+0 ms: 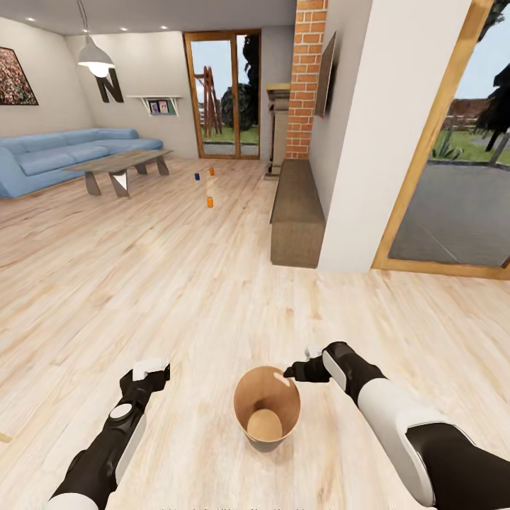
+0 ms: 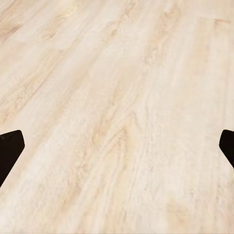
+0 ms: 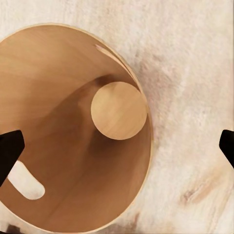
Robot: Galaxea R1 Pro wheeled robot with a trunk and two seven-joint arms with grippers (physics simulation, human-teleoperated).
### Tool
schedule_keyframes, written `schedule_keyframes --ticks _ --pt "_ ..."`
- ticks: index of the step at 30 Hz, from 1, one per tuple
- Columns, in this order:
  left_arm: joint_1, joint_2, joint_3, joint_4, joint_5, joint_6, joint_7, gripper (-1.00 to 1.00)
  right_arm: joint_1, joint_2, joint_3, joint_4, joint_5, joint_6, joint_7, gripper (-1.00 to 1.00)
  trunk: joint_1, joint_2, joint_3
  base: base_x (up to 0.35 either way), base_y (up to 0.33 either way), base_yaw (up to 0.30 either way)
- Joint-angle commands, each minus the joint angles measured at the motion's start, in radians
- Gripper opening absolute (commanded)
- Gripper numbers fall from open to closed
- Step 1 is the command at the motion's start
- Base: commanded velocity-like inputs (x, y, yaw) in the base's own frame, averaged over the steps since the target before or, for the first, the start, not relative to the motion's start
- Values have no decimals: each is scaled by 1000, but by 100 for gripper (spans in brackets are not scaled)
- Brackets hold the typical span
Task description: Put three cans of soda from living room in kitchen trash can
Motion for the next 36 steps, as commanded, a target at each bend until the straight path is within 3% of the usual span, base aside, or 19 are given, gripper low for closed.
schedule_keyframes --ticks 1,5,11,15,36 --pt "0 0 0 0 0 0 0 100 0 -2 -1 0 0 0 0 100 4 -7 -3 0 0 0" --pt "0 0 0 0 0 0 0 100 0 -8 -11 -1 0 0 0 100 19 -35 -16 0 0 0" --pt "0 0 0 1 0 -1 1 100 0 -38 -82 -3 2 1 1 100 42 -77 -35 0 0 0" --pt "0 0 -1 1 -1 -3 1 100 0 -46 -106 -3 3 1 1 100 42 -77 -35 0 0 0" --pt "3 0 -2 -2 -1 -5 2 100 0 -40 -114 -6 15 1 -4 100 42 -77 -35 0 0 0"
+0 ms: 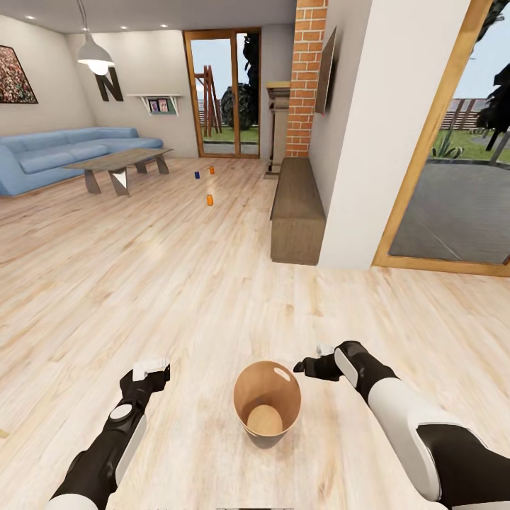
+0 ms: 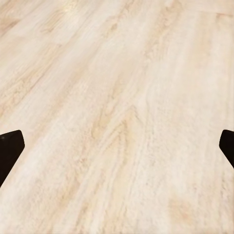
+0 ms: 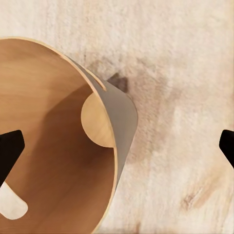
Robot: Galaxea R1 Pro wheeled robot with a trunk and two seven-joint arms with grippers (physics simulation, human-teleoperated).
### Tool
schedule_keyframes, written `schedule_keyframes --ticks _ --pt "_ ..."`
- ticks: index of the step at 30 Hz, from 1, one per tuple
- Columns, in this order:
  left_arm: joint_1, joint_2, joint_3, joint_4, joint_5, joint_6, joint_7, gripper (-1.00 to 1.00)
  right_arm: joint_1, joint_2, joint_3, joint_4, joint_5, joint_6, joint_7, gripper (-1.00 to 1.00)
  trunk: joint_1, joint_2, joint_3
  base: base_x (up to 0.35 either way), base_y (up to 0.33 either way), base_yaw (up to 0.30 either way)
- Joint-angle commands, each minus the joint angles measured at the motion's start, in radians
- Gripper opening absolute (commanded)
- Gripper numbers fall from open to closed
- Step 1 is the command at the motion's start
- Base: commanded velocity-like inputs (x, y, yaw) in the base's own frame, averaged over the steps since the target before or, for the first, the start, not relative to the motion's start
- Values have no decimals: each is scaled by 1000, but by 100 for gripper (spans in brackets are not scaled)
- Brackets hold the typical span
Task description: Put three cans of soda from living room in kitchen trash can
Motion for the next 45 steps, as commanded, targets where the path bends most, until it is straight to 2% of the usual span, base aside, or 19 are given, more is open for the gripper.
schedule_keyframes --ticks 1,6,22,45 --pt "0 0 0 0 0 0 0 100 0 0 0 0 0 0 0 100 4 -7 -3 0 0 0" --pt "0 0 0 0 1 0 0 100 0 1 1 1 0 0 -1 100 23 -42 -19 0 0 0" --pt "-1 0 0 0 1 1 -6 100 0 1 2 2 1 1 -1 100 30 -46 -81 0 0 0" --pt "-1 0 0 -1 0 6 -5 100 0 2 3 2 2 0 -1 100 30 -46 -81 0 52 0"
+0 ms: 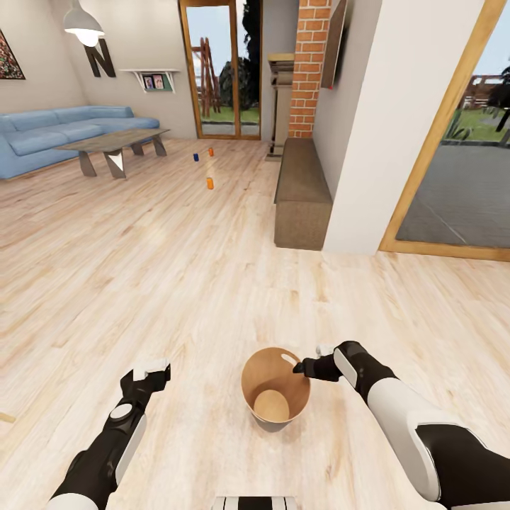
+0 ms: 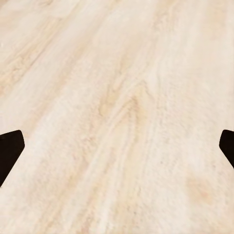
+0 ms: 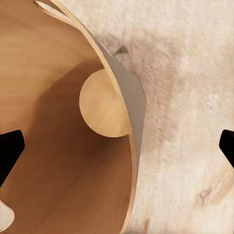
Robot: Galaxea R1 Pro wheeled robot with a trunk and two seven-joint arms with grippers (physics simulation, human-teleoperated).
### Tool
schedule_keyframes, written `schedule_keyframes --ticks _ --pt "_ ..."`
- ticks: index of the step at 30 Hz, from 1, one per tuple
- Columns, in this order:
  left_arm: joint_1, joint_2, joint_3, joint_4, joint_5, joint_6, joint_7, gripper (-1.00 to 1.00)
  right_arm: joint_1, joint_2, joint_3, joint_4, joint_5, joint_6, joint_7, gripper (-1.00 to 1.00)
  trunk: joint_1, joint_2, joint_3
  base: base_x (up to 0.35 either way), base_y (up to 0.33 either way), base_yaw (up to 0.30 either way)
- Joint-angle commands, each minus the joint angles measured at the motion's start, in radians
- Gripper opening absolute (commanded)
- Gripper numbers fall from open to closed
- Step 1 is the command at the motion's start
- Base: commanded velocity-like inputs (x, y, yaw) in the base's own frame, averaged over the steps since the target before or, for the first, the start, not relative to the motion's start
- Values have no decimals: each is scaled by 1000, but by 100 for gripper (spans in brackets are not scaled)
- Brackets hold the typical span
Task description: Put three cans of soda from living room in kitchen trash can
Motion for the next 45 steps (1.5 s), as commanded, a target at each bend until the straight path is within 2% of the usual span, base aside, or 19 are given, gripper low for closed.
schedule_keyframes --ticks 1,15,38,45 --pt "0 0 0 0 0 0 0 100 0 0 0 0 0 0 0 100 0 0 0 0 32 0" --pt "0 0 0 0 0 -2 6 100 0 -1 -1 -1 0 0 2 100 0 0 0 0 9 0" --pt "0 0 0 0 1 -3 -1 100 0 0 1 0 -2 0 3 100 10 -5 -89 0 0 0" --pt "0 0 0 0 1 -3 -2 100 0 0 1 0 -2 0 3 100 10 -5 -89 0 0 0"
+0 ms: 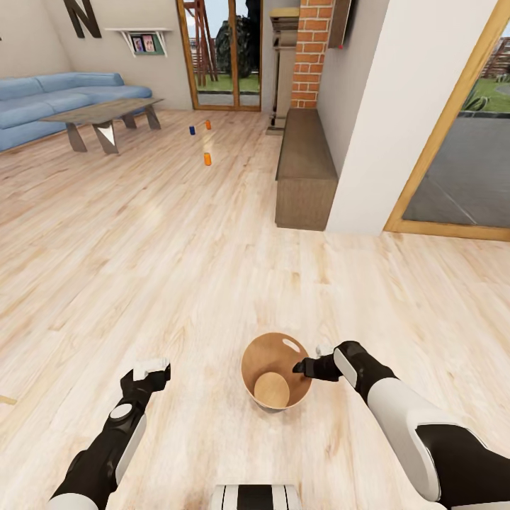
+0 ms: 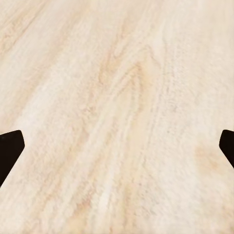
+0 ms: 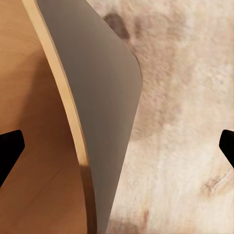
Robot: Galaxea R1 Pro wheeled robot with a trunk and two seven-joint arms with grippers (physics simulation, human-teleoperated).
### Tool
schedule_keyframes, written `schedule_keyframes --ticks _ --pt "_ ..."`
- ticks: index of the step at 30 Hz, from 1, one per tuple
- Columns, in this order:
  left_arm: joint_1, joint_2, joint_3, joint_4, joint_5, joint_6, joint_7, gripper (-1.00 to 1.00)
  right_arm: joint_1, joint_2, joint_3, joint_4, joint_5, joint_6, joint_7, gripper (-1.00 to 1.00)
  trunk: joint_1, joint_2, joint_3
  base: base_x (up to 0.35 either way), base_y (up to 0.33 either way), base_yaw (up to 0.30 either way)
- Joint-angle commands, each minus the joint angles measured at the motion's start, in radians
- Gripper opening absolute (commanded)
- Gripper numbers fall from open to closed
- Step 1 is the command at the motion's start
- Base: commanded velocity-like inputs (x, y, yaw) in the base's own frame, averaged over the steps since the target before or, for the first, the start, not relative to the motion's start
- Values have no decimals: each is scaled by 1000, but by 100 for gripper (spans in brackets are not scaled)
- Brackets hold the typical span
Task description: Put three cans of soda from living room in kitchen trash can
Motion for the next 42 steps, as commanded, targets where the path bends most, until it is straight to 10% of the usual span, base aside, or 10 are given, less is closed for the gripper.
schedule_keyframes --ticks 1,17,18,42 --pt "0 0 0 0 0 0 0 100 0 0 0 0 0 0 0 100 0 0 0 0 0 0" --pt "0 0 0 -3 0 1 3 100 0 1 2 1 0 0 5 100 0 0 0 0 0 0" --pt "0 0 0 -4 0 1 3 100 0 1 2 1 -1 0 6 -100 0 0 0 0 0 0" --pt "0 0 0 -8 1 10 7 100 0 4 2 2 -1 0 12 -100 -5 2 39 0 0 0"
